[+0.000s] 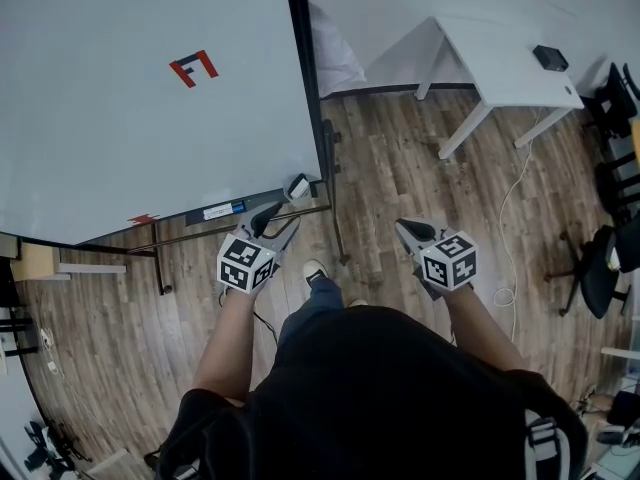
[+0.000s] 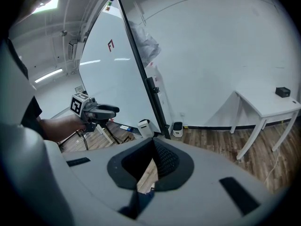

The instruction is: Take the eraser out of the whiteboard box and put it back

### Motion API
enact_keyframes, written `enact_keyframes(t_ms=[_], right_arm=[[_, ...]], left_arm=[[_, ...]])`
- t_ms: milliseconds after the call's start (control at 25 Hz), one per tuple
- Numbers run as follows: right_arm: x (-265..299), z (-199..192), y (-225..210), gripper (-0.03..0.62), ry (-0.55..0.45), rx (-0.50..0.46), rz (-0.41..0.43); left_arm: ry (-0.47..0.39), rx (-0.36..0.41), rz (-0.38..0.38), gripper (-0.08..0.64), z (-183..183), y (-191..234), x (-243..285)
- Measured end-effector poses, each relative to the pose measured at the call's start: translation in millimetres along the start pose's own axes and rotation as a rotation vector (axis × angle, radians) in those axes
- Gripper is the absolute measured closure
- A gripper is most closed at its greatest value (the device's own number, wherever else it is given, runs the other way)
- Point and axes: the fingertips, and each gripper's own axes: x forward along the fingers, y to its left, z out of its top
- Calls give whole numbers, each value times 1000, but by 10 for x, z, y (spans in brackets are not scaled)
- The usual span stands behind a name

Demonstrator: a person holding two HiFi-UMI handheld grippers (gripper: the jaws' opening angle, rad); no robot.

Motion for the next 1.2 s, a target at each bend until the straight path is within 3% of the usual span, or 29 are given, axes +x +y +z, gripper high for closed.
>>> enact_keyframes(t_ms=[760, 1200], right_arm=[[359, -118, -136, 597, 63, 46, -26], [529, -146, -246, 597, 86, 87, -32]], left_arm=[[82, 6, -15, 367, -249, 414, 585], [192, -42, -21, 350, -501, 630, 986]])
